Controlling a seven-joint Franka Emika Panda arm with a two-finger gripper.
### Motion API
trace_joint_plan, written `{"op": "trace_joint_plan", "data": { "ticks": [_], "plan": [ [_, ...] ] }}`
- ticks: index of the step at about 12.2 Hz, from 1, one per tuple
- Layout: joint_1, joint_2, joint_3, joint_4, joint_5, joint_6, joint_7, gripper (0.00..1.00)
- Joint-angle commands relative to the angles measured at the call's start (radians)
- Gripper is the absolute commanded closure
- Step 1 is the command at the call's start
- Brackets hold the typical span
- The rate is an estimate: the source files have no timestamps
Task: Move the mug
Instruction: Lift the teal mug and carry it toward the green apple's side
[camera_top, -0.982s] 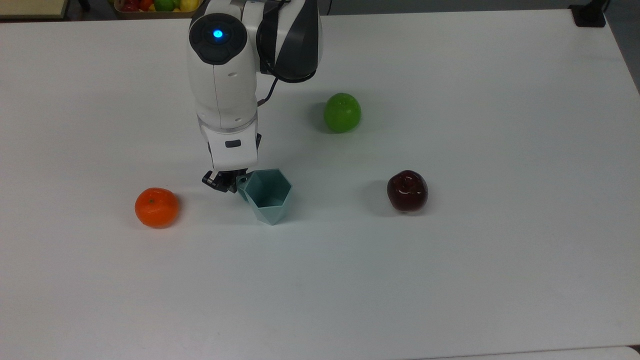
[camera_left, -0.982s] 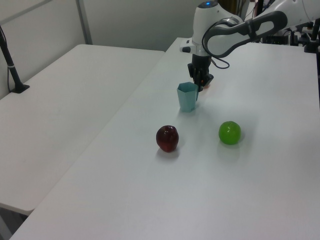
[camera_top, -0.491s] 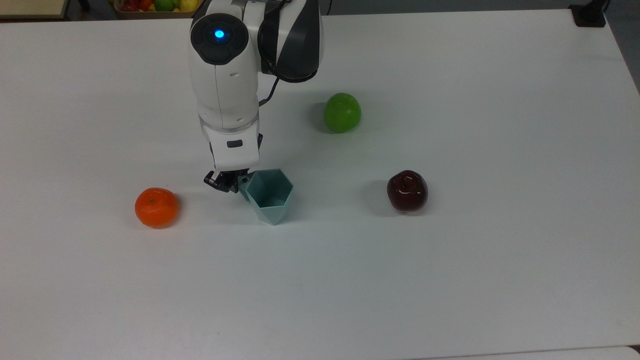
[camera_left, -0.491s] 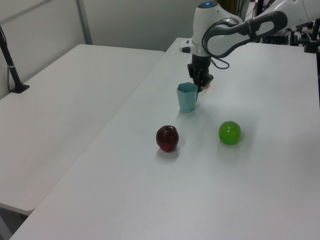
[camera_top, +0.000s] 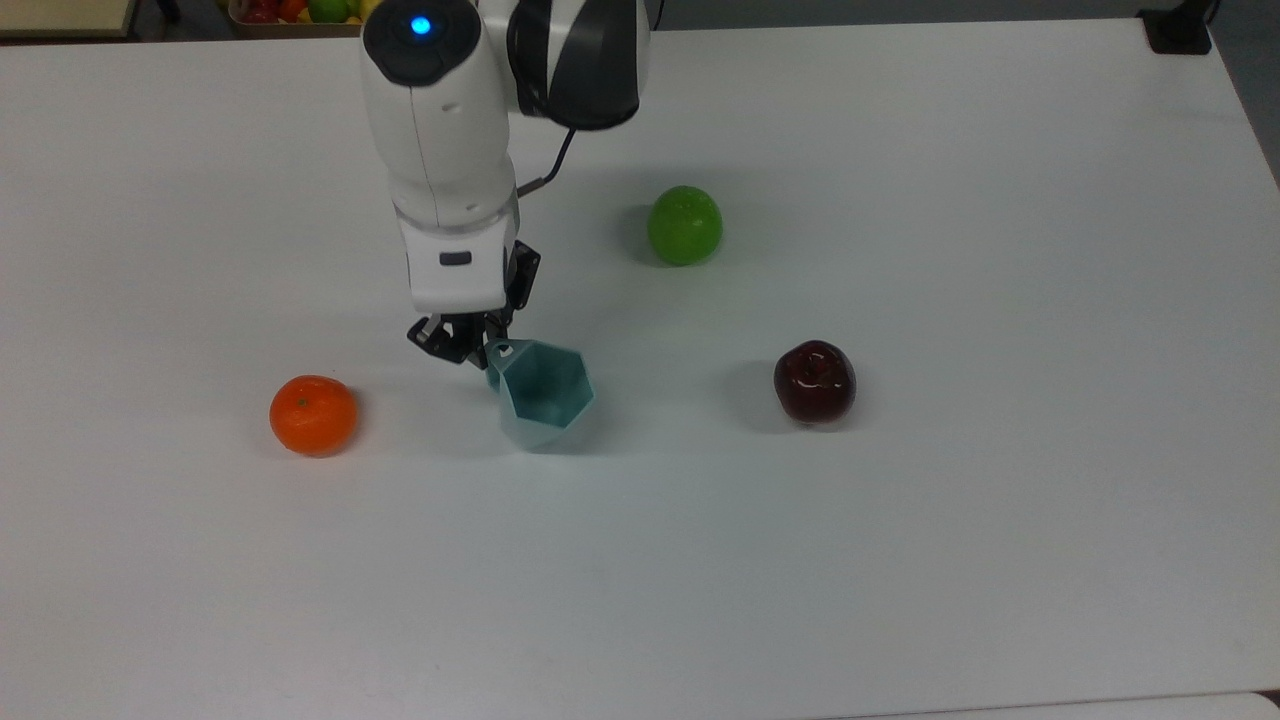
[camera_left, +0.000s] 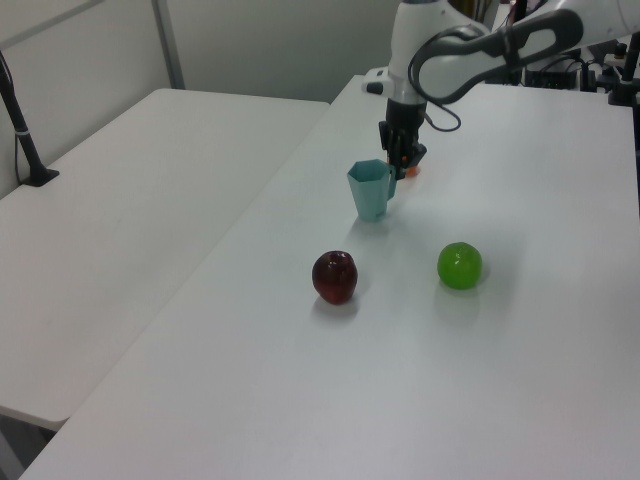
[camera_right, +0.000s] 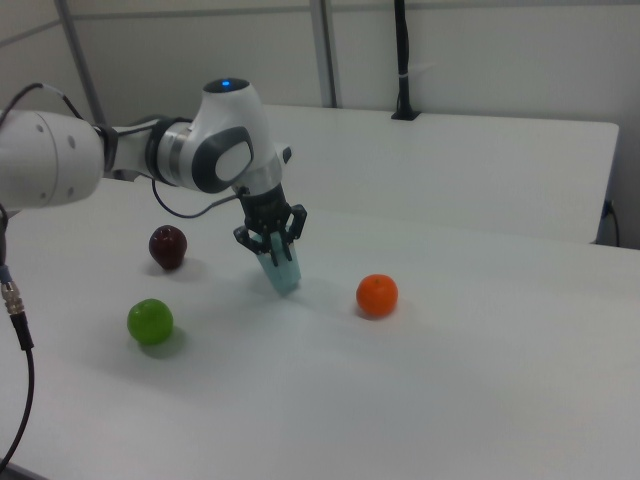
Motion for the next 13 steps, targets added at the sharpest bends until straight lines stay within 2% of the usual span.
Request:
{"op": "trace_joint_plan", "data": {
  "ticks": [1, 3, 6, 8, 10, 11, 13],
  "plan": [
    [-0.004, -0.134, 0.002, -0.062, 0.062, -0.124, 0.083, 0.87],
    [-0.004, -0.166, 0.002, -0.062, 0.069, -0.175, 0.207, 0.87],
    [-0.001, -0.171, 0.002, -0.064, 0.071, -0.189, 0.297, 0.88],
    [-0.003, -0.189, 0.003, -0.093, 0.069, -0.178, 0.407, 0.94],
    [-0.004, -0.266, 0.003, -0.209, 0.071, -0.129, 0.441, 0.95],
    [-0.016, -0.337, 0.003, -0.332, 0.071, -0.05, 0.462, 0.95],
    [-0.027, -0.431, 0.003, -0.511, 0.071, 0.114, 0.499, 0.95]
  ]
}}
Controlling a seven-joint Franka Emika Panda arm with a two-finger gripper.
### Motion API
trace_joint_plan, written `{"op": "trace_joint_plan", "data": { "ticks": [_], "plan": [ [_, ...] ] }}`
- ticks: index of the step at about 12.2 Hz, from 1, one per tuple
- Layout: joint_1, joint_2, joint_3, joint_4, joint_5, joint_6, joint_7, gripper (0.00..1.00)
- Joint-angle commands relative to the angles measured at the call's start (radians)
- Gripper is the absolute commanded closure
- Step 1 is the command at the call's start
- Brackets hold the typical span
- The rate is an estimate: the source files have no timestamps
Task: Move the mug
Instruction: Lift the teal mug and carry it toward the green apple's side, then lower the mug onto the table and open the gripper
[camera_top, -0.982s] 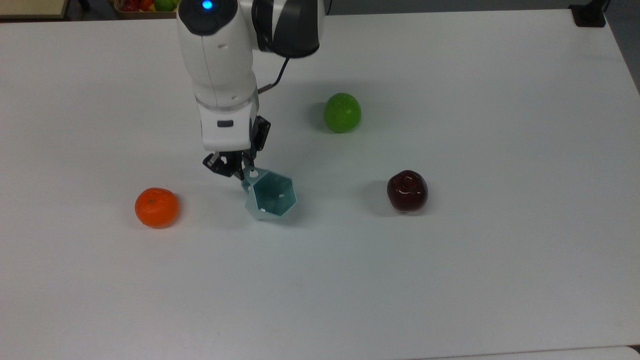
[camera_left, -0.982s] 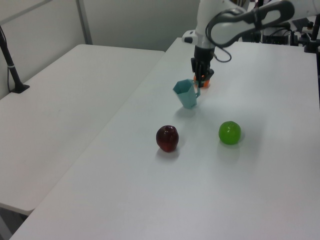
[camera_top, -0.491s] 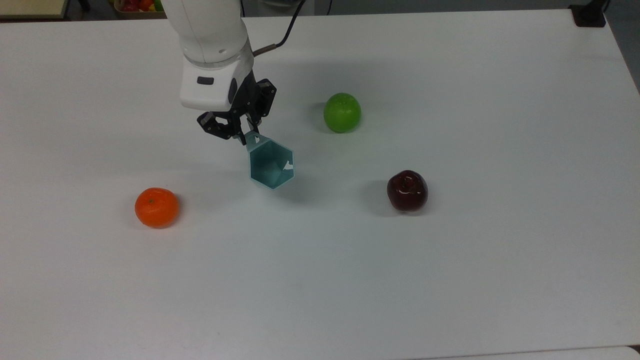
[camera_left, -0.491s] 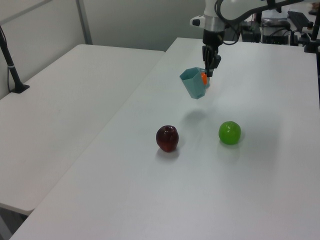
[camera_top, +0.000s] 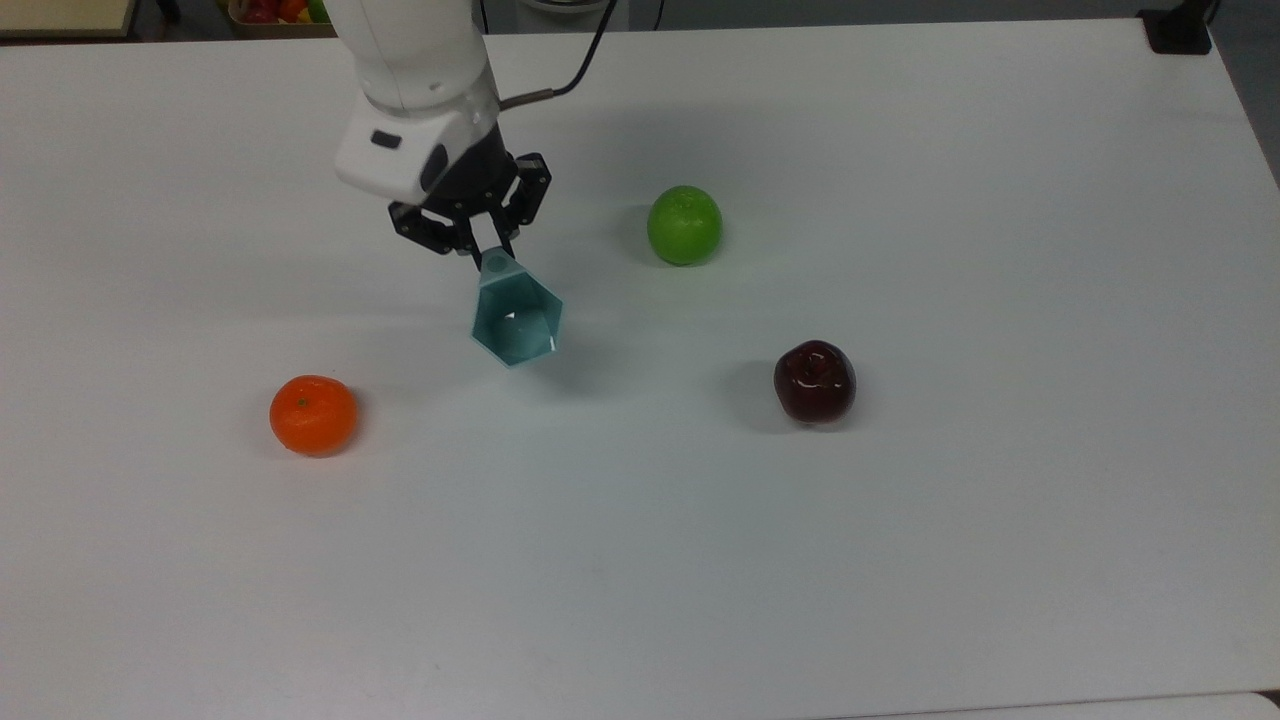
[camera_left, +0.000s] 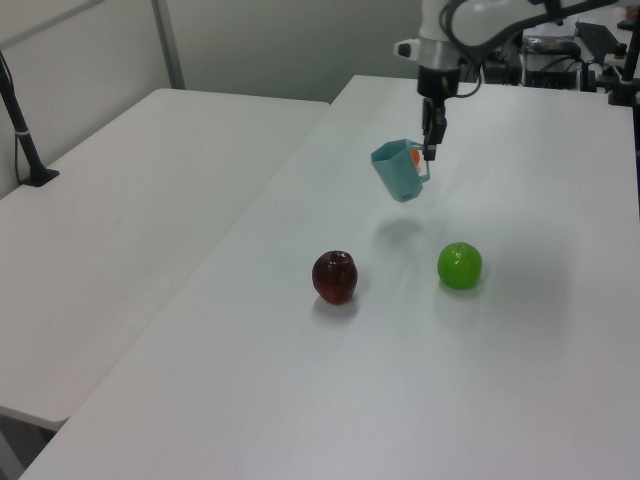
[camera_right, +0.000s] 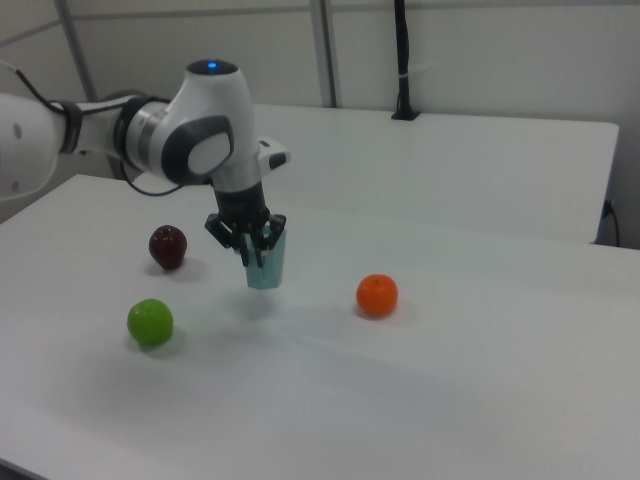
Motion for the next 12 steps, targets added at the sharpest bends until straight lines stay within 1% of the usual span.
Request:
{"op": "trace_joint_plan", "data": {
  "ticks": [1, 3, 5, 8, 10, 12],
  "plan": [
    [-0.019, -0.22, 0.004, -0.354, 0.017, 0.254, 0.091, 0.96],
    [-0.04, -0.234, 0.004, -0.385, 0.017, 0.267, 0.133, 0.96],
    [-0.043, -0.273, 0.004, -0.42, 0.017, 0.258, 0.197, 0.96],
    [-0.051, -0.321, 0.006, -0.506, 0.014, 0.256, 0.2, 0.96],
    [-0.057, -0.349, 0.006, -0.54, 0.014, 0.247, 0.2, 0.96],
    [-0.063, -0.352, 0.006, -0.541, 0.014, 0.209, 0.202, 0.96]
  ]
}}
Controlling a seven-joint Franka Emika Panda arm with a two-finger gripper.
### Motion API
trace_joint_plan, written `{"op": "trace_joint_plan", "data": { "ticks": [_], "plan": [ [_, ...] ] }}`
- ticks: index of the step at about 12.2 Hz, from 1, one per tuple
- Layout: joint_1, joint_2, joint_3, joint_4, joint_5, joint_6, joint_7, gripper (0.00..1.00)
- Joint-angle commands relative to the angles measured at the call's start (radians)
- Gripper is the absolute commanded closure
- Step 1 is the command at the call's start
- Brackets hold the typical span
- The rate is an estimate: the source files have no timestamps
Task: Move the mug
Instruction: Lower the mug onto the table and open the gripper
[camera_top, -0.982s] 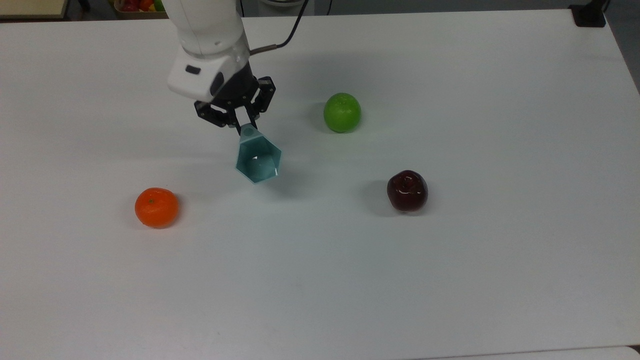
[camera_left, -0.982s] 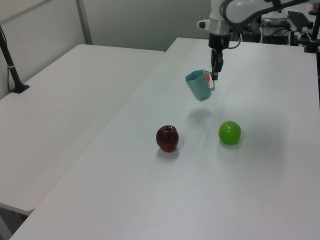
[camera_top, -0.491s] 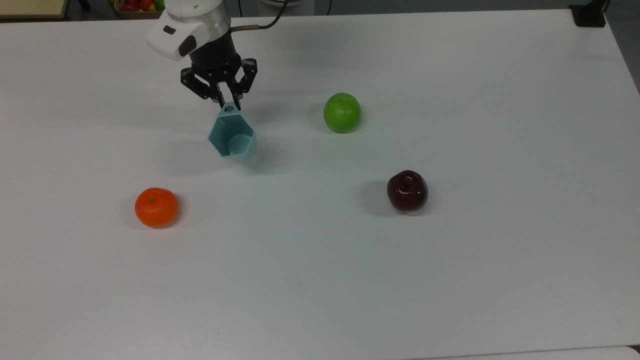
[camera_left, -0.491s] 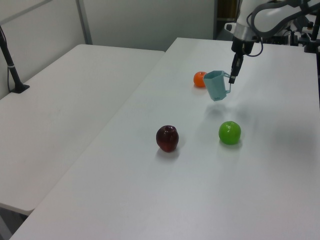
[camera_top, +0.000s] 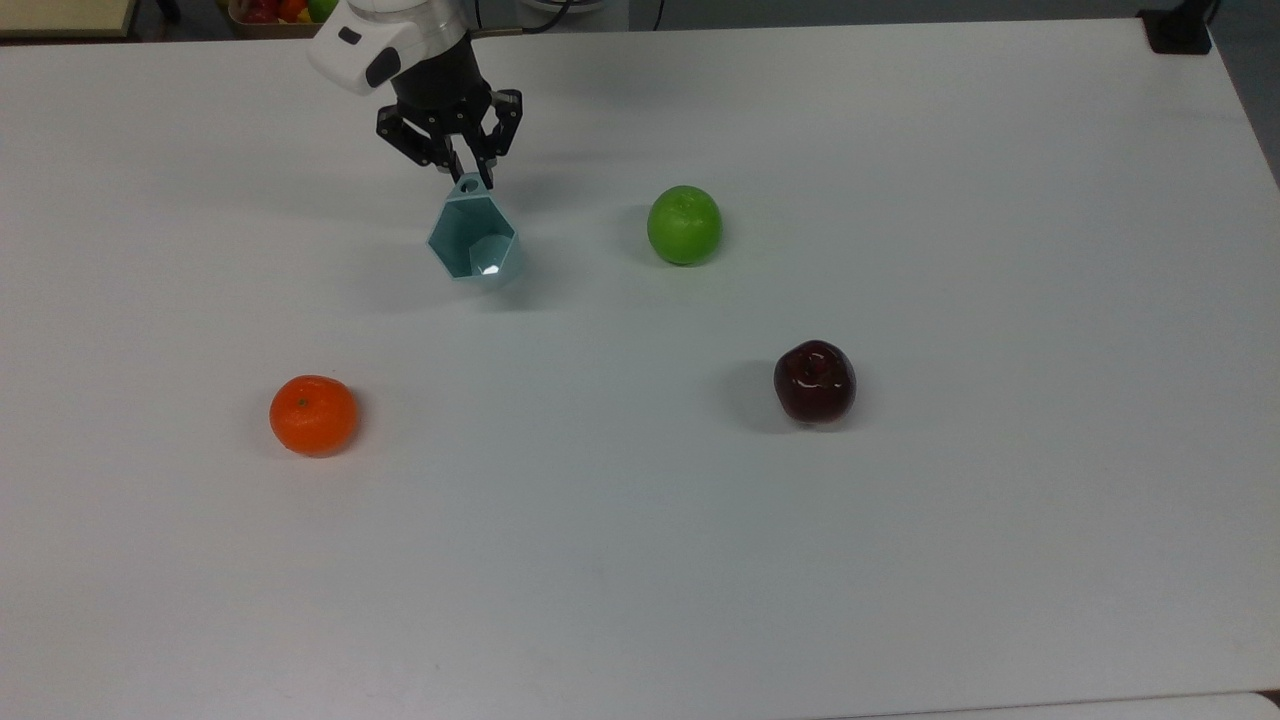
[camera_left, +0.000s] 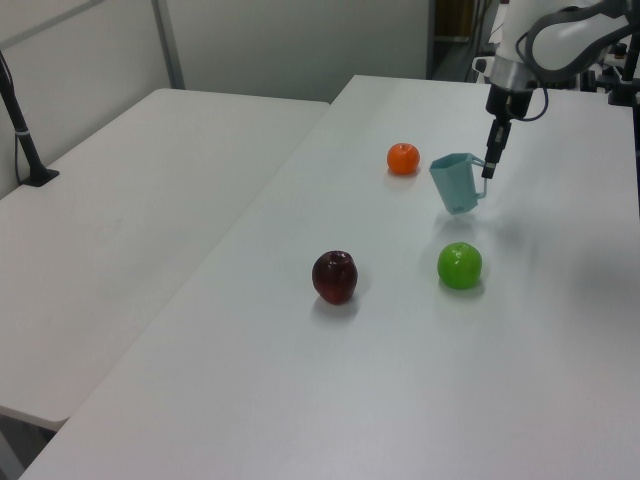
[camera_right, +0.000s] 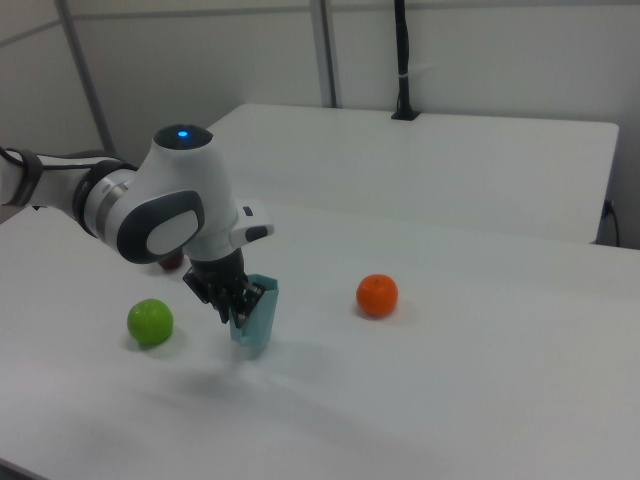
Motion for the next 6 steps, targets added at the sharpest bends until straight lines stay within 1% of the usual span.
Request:
{"op": "trace_joint_plan", "data": {
  "ticks": [1, 3, 6],
  "plan": [
    [-0.012, -0.052, 0.006, -0.043, 0.013, -0.027, 0.014, 0.96],
    [-0.009, -0.046, 0.006, -0.043, 0.011, -0.027, 0.047, 0.94],
    [-0.003, -0.031, 0.006, -0.043, 0.008, -0.036, 0.047, 0.89]
  ]
}}
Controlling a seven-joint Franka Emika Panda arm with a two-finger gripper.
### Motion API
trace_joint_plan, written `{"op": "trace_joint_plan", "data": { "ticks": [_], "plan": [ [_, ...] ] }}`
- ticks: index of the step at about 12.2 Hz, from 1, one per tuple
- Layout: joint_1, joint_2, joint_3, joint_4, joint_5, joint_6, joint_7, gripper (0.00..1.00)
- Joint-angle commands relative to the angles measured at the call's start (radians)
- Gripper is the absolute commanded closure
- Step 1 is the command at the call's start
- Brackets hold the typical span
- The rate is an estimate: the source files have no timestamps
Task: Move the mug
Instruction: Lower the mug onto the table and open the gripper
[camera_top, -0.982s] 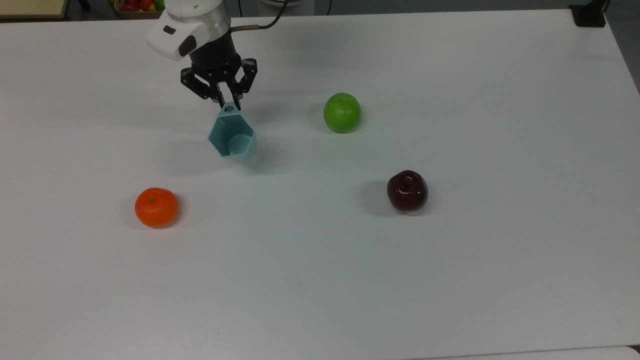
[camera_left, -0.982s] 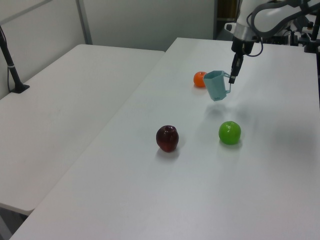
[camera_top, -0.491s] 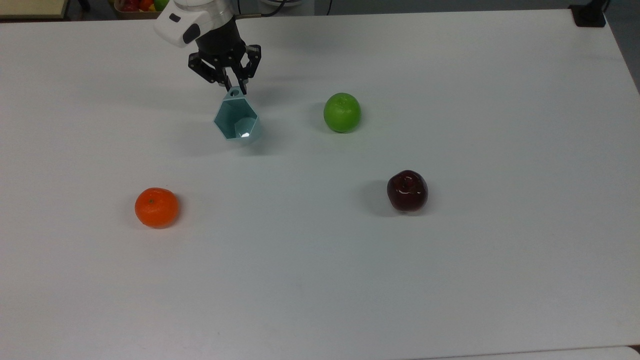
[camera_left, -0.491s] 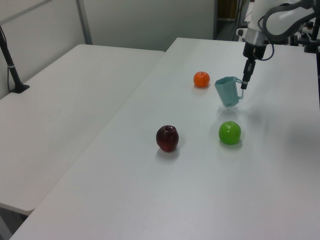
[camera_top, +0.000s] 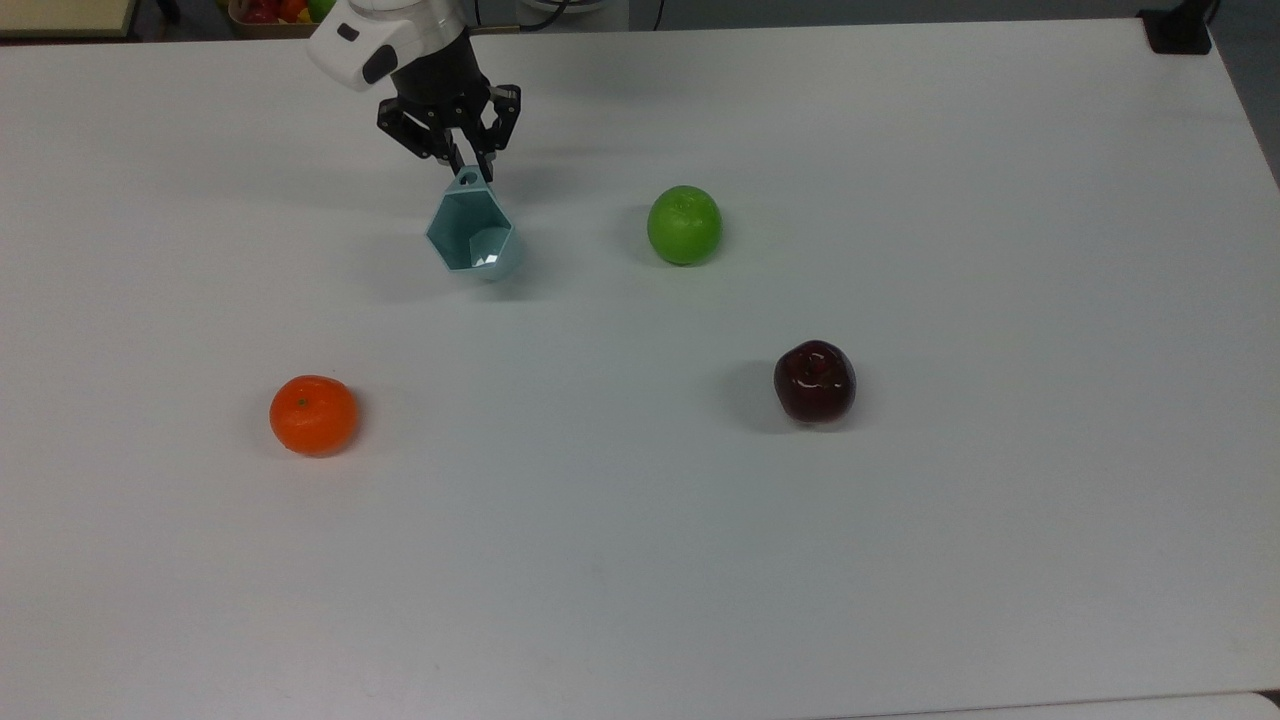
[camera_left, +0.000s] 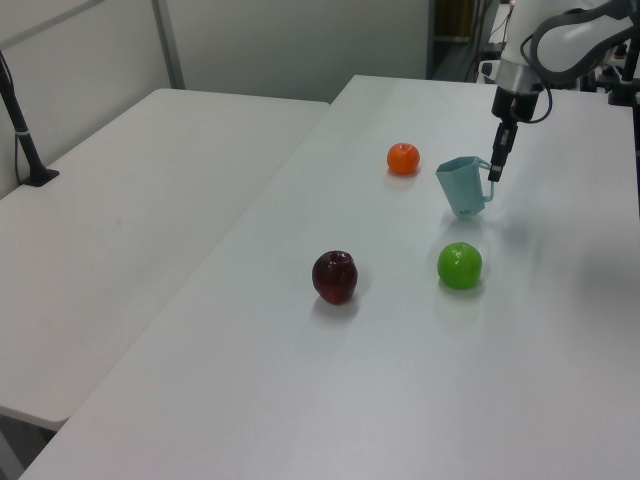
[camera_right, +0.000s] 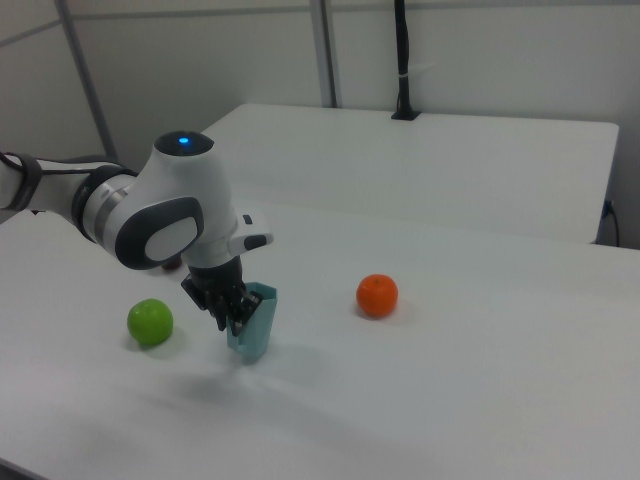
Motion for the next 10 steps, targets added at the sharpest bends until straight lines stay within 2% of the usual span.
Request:
{"op": "trace_joint_plan", "data": {
  "ticks": [1, 3, 4, 7, 10],
  "plan": [
    [0.006, -0.017, 0.006, -0.019, 0.005, -0.029, 0.022, 0.88],
    [0.007, 0.002, 0.006, -0.019, -0.001, -0.034, 0.022, 0.81],
    [0.007, 0.002, 0.006, -0.019, -0.001, -0.038, 0.022, 0.75],
    [0.004, 0.012, 0.006, -0.015, -0.004, -0.078, 0.01, 0.45],
    [0.004, 0.013, 0.006, -0.01, -0.004, -0.092, 0.008, 0.37]
  ]
}}
